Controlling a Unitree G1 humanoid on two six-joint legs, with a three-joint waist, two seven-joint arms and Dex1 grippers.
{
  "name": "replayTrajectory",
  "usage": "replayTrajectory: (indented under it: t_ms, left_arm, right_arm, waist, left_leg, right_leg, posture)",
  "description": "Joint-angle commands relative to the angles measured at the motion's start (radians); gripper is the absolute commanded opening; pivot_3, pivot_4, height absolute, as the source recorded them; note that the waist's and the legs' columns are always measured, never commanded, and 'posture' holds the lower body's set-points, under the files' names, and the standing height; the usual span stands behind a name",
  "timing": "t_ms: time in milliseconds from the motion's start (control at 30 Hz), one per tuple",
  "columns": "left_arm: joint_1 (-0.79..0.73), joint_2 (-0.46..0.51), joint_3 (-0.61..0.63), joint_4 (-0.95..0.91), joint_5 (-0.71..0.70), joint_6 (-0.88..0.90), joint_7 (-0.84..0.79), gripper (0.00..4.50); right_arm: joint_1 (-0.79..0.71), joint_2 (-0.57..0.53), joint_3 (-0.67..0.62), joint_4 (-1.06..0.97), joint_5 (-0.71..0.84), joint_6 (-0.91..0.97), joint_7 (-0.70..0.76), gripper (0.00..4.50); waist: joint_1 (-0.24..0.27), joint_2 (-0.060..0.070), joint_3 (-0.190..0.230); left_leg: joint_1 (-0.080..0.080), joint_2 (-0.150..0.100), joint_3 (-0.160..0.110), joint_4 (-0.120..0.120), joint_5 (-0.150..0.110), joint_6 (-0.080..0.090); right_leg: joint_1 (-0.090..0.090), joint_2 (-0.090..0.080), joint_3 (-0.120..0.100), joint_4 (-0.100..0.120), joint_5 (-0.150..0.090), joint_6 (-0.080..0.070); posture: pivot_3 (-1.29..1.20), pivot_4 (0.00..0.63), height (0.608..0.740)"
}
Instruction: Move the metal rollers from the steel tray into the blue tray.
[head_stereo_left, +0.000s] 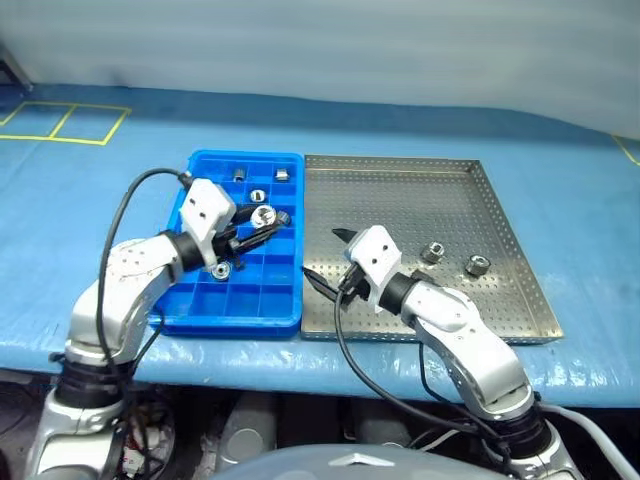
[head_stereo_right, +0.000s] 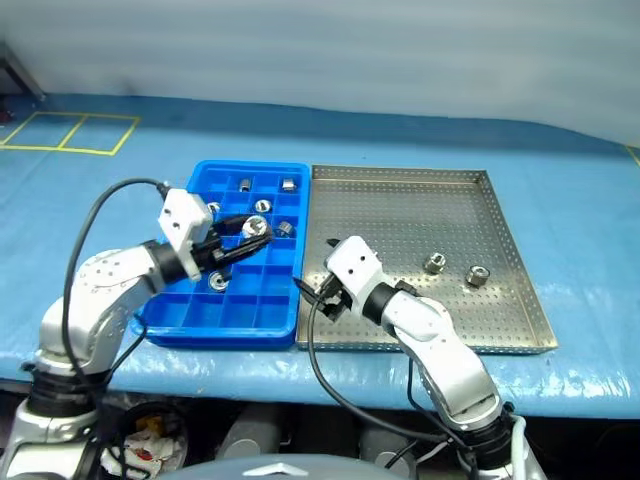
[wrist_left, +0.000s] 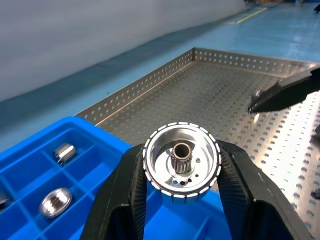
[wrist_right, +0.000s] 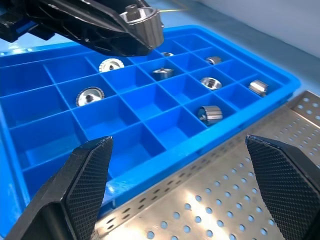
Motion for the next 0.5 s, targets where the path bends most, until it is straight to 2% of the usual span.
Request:
replayTrajectory:
  t_ms: [33,200,500]
  left_arm:
    - [0.086,0.045,0.092,-0.144,-0.031,0.063,0.034,1.69]
    - [0.215,0.093,0.157,-0.240,0.000,0.142,0.105,1.69]
    - [0.288,0.210,0.088,-0.238,0.113,0.185,0.150,1.69]
  right_arm:
    - [-0.031,0.015,0.024,0.015,0.012,-0.047,0.035,4.50]
    - [-0.055,0.044,0.061,0.055,0.016,-0.071,0.066,4.50]
    - [-0.059,0.066,0.077,0.073,0.010,-0.087,0.083,4.50]
  waist:
    - [0.011,0.000,0.000]
    - [0.039,0.001,0.001]
    - [0.078,0.002,0.001]
  left_leg:
    - [0.000,0.000,0.000,0.000,0.000,0.000]
    - [0.000,0.001,-0.002,-0.001,0.000,-0.001]
    - [0.000,0.001,-0.003,-0.002,-0.001,-0.002]
  right_leg:
    - [0.000,0.000,-0.001,0.000,0.000,0.000]
    - [0.000,-0.001,-0.004,0.000,-0.001,-0.002]
    - [-0.003,-0.001,-0.007,-0.001,-0.002,-0.003]
  posture:
    - [0.36,0.150,0.740]
    - [0.40,0.150,0.740]
    - [0.42,0.150,0.740]
